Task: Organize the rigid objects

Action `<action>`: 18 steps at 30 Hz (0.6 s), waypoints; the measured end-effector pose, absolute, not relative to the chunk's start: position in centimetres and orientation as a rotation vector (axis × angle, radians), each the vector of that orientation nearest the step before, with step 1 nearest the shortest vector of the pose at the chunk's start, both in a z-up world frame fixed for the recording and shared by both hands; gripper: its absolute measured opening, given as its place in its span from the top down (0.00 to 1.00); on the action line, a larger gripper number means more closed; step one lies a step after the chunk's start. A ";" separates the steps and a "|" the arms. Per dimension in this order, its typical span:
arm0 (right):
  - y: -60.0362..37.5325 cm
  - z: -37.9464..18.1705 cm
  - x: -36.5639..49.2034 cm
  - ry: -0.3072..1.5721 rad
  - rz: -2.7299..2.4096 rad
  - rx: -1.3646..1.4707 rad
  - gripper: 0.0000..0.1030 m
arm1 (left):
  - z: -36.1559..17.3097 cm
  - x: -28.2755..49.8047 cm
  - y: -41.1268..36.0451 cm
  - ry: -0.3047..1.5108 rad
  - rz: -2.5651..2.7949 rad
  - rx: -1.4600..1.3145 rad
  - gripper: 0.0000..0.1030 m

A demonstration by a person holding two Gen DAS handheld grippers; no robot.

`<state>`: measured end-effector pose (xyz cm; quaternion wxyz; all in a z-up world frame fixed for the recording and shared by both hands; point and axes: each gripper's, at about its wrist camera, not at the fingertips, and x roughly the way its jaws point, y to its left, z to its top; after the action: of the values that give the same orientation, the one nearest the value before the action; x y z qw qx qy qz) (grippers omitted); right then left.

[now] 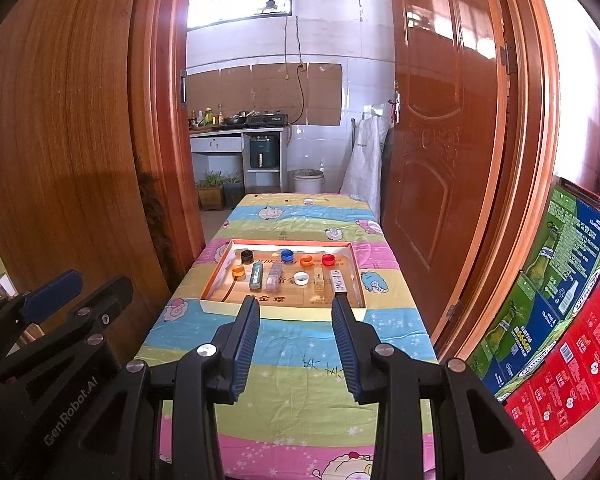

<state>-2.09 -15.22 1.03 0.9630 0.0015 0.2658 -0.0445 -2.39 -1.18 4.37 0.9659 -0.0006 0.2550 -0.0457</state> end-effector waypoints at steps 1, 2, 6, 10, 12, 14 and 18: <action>-15.2 1.0 -2.1 0.539 -0.090 0.003 0.64 | 4.3 -2.4 -1.1 0.516 -0.095 -0.001 0.53; -15.3 1.0 -2.1 0.538 -0.090 0.003 0.64 | 4.3 -2.3 -1.2 0.517 -0.097 -0.001 0.53; -15.4 1.1 -2.1 0.535 -0.093 0.004 0.64 | 4.3 -2.3 -1.2 0.517 -0.097 0.002 0.53; -15.6 1.1 -2.0 0.534 -0.093 0.004 0.64 | 4.3 -2.3 -1.3 0.517 -0.100 0.002 0.53; -15.6 1.0 -2.0 0.533 -0.092 0.003 0.64 | 4.3 -2.3 -1.3 0.517 -0.099 0.004 0.53; -15.6 1.0 -2.0 0.533 -0.092 0.004 0.64 | 4.3 -2.4 -1.4 0.517 -0.099 0.004 0.53; -15.7 1.0 -2.1 0.533 -0.091 0.004 0.64 | 4.3 -2.4 -1.5 0.518 -0.103 0.008 0.53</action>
<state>-2.05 -15.73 1.02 0.9636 0.0021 0.2634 -0.0451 -2.42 -1.47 4.27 0.9654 0.0041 0.2559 -0.0509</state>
